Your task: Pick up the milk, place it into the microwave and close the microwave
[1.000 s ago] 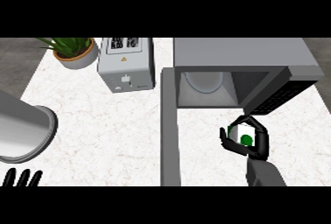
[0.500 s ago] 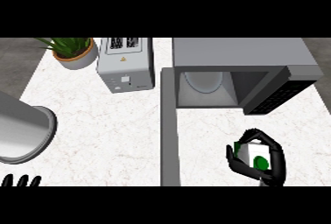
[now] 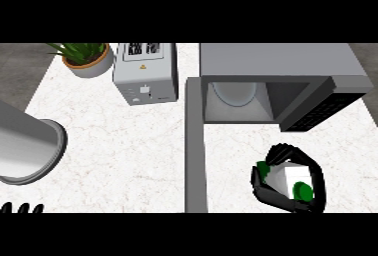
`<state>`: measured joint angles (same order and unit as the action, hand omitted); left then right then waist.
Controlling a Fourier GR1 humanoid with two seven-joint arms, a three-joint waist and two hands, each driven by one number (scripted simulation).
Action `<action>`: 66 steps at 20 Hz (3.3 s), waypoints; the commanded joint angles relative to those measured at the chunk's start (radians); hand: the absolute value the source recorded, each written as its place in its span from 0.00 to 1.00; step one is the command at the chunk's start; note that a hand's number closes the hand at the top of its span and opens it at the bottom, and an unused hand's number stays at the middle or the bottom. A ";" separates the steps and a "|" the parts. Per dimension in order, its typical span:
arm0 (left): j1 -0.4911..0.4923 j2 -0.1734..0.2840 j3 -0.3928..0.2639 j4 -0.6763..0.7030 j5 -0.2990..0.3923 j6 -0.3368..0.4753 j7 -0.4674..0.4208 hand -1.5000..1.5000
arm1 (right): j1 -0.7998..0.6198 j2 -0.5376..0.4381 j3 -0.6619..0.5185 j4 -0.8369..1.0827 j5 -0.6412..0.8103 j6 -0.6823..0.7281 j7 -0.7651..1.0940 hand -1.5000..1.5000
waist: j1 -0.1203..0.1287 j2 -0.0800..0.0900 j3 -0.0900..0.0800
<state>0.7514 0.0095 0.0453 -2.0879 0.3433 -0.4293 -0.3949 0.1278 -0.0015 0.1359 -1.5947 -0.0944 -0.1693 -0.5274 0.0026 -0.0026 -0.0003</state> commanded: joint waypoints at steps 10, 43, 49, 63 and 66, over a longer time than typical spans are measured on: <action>-0.094 0.040 0.107 0.034 0.076 0.010 0.060 0.00 | -0.391 0.001 0.080 0.299 0.044 -0.284 0.098 1.00 | 0.010 0.004 0.001; -0.114 0.032 0.110 0.095 0.037 -0.088 0.027 0.00 | -1.032 -0.166 -0.200 1.422 0.072 -0.467 -0.243 1.00 | 0.094 0.042 0.004; -0.118 0.037 0.111 0.104 0.050 -0.102 0.028 0.00 | -1.076 -0.177 -0.213 1.441 0.078 -0.524 -0.260 1.00 | 0.118 0.052 0.006; -0.158 0.066 0.121 0.134 0.056 -0.114 0.049 0.00 | -1.143 -0.224 -0.271 1.448 0.079 -0.762 -0.301 1.00 | 0.146 0.067 0.005; -0.191 0.052 0.109 0.140 0.046 -0.091 0.059 0.00 | -1.158 -0.218 -0.279 1.455 0.080 -0.783 -0.290 1.00 | 0.140 0.069 0.005</action>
<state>0.5822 0.0667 0.1654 -1.9565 0.3936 -0.5281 -0.3447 -1.0129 -0.2256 -0.1365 -0.1544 -0.0213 -0.8404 -0.7968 0.1406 0.0640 0.0052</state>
